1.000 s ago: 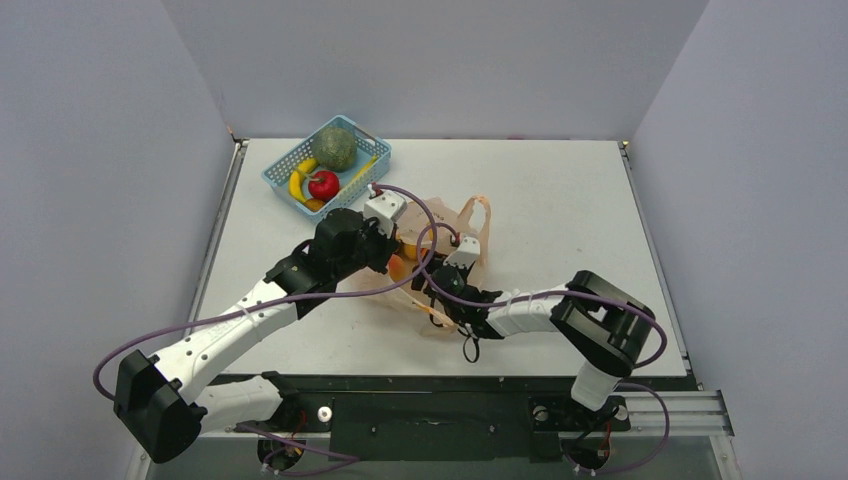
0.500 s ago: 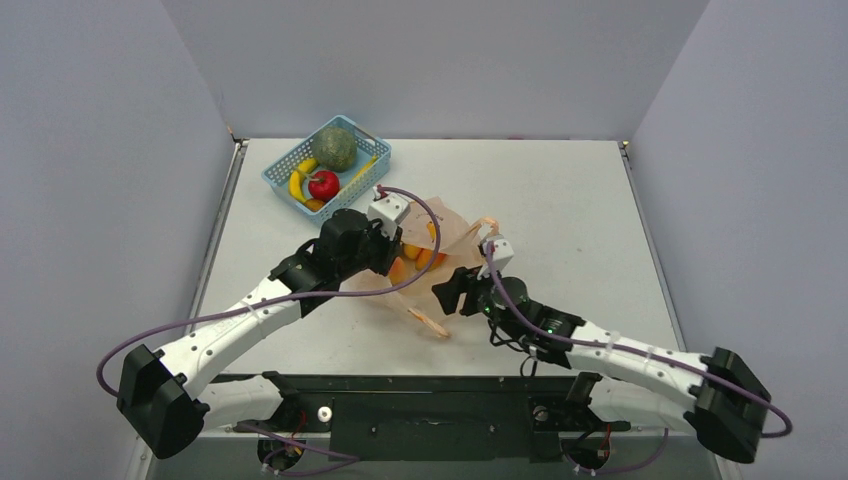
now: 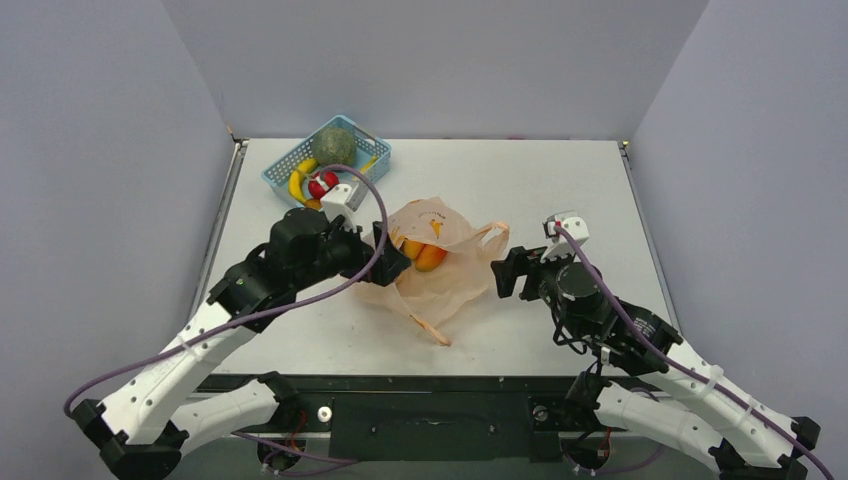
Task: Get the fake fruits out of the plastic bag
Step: Adjust the plastic bag at the center of the board, then take out the fake fruit from the plastic bag.
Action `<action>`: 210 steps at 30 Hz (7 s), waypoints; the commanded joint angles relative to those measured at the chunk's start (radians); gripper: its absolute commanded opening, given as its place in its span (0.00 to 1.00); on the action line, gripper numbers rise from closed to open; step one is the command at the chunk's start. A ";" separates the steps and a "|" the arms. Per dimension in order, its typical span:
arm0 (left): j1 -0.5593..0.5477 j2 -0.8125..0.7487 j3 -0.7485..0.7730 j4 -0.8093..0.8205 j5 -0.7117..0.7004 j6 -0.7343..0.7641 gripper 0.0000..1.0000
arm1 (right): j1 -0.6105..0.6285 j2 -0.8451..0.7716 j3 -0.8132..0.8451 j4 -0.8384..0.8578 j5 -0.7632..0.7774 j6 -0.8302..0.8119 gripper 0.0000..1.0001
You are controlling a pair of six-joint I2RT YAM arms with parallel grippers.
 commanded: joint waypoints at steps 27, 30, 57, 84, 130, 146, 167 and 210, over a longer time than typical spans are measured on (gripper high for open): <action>-0.340 -0.032 -0.334 0.154 -0.314 -0.732 0.49 | -0.274 0.279 0.057 0.262 -0.378 -0.166 0.46; -0.252 -0.060 -0.336 0.145 -0.243 -0.683 0.18 | -0.275 0.274 0.066 0.254 -0.299 -0.129 0.08; 0.403 0.060 -0.119 -0.286 0.231 0.111 0.00 | -0.042 -0.007 -0.172 0.248 -0.467 0.050 0.00; 0.053 -0.100 -0.084 0.212 0.401 -0.248 0.75 | 0.262 0.021 -0.036 0.115 0.180 0.196 0.00; -0.062 0.663 -0.218 0.865 -0.299 0.005 0.77 | 0.262 -0.091 -0.144 0.058 0.215 0.241 0.00; -0.097 0.835 -0.058 0.720 -0.495 0.039 0.87 | 0.260 -0.084 -0.151 0.063 0.222 0.240 0.00; -0.059 0.574 -0.100 0.614 -0.074 -0.050 0.19 | 0.260 -0.063 -0.198 0.074 0.301 0.255 0.00; 0.360 -0.131 0.057 -0.012 0.212 -0.047 0.11 | 0.255 -0.169 -0.195 0.078 0.418 0.205 0.00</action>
